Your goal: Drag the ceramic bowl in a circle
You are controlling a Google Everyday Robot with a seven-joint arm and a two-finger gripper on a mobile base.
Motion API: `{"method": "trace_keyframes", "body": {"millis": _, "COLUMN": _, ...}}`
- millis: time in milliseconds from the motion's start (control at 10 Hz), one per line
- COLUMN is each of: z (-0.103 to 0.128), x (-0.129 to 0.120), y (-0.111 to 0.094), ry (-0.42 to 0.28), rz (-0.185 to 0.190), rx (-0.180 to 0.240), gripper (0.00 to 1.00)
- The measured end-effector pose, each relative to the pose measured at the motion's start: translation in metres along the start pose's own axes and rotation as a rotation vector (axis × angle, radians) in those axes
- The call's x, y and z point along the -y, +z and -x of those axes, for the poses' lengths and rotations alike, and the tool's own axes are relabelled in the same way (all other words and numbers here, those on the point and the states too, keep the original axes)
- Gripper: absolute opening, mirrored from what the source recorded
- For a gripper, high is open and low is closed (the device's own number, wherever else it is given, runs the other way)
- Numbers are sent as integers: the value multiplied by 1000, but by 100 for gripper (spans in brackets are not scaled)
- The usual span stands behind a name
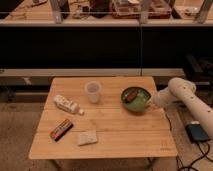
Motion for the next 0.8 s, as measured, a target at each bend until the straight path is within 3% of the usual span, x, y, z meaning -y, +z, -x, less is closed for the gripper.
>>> {"method": "trace_keyframes", "body": {"millis": 200, "z": 15, "x": -47, "y": -16, "ry": -26, "rz": 55, "rx": -15, "gripper": 0}}
{"method": "trace_keyframes", "body": {"millis": 400, "z": 32, "x": -73, "y": -26, "ry": -56, "rz": 88, "rx": -23, "gripper": 0}}
{"method": "trace_keyframes", "body": {"millis": 600, "z": 52, "x": -85, "y": -30, "ry": -81, "rz": 103, "rx": -13, "gripper": 0}}
{"method": "trace_keyframes", "body": {"millis": 800, "z": 55, "x": -86, "y": -30, "ry": -86, "rz": 105, "rx": -11, "gripper": 0}}
